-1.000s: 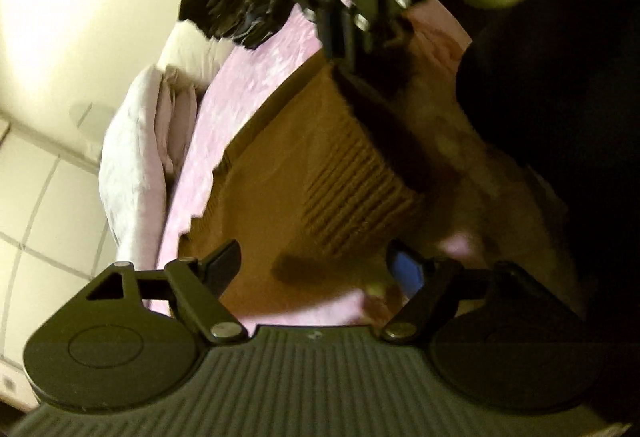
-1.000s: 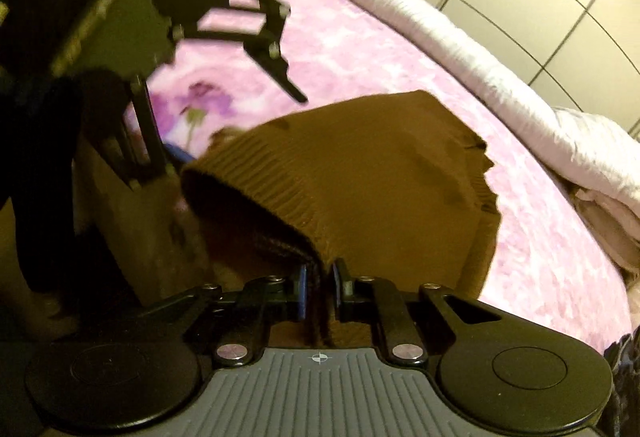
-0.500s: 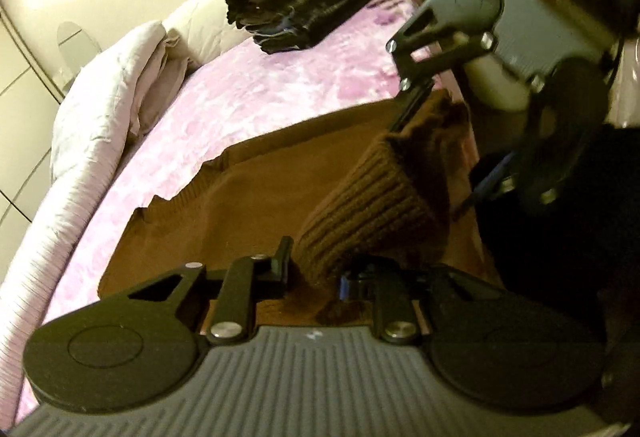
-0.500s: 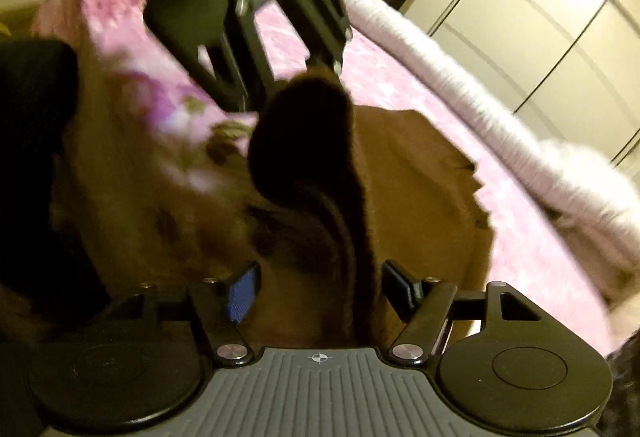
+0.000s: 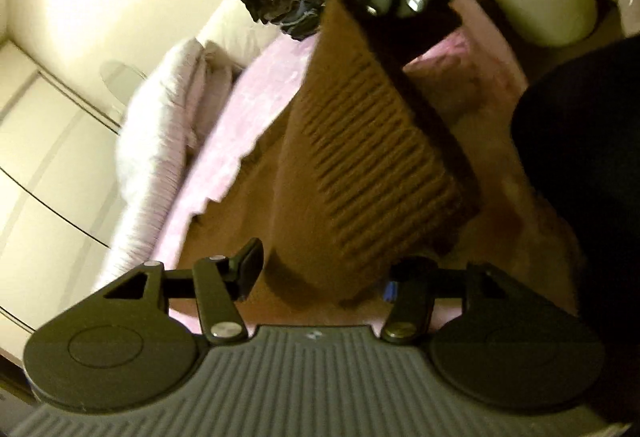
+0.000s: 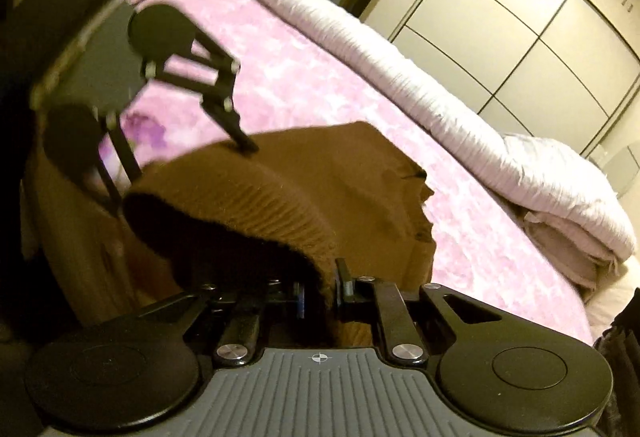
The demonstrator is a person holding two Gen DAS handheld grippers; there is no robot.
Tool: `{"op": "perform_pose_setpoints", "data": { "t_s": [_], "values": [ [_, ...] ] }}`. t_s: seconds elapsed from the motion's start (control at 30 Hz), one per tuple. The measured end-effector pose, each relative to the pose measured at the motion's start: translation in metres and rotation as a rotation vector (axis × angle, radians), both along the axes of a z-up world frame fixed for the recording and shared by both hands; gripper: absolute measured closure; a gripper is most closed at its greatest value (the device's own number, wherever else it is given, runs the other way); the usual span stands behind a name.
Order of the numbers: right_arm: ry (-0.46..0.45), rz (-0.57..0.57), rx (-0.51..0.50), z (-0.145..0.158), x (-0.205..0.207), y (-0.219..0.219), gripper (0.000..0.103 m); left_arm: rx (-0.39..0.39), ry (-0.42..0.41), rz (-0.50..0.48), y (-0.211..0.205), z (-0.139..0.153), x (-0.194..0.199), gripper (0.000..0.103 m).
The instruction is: Fold clothes
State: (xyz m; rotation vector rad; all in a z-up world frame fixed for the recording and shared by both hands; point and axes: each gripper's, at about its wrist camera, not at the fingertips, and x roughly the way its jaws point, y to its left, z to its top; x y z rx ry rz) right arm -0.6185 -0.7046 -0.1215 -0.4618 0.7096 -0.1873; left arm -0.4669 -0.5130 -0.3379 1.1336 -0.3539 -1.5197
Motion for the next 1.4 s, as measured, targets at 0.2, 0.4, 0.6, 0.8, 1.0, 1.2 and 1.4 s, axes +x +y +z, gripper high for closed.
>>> {"op": "perform_pose_setpoints", "data": {
  "t_s": [0.2,0.4,0.6,0.8,1.0,1.2,1.4],
  "values": [
    [0.006,0.002,-0.042,0.007,-0.001,0.004,0.091,-0.025,0.079,0.006,-0.008,0.023,0.008,0.087],
    [0.068,0.070,-0.100,-0.002,-0.010,0.018,0.092,0.050,0.151,-0.061,0.018,0.053,0.021,0.091],
    [0.115,0.122,-0.067,0.017,-0.040,0.046,0.092,0.144,0.255,-0.142,0.058,0.078,0.006,0.092],
    [0.157,0.156,-0.079,0.044,-0.071,0.073,0.092,0.180,0.416,-0.195,0.088,0.107,-0.006,0.091],
    [0.141,0.165,-0.187,0.082,-0.063,0.071,0.092,0.088,0.573,-0.111,0.077,0.146,0.018,0.091],
    [0.137,0.222,-0.260,0.103,0.005,0.025,0.092,0.058,0.766,0.082,0.025,0.162,0.080,0.090],
    [0.167,0.278,-0.239,0.089,0.097,-0.043,0.092,0.089,1.014,0.296,-0.033,0.135,0.161,0.090]
  ]
}}
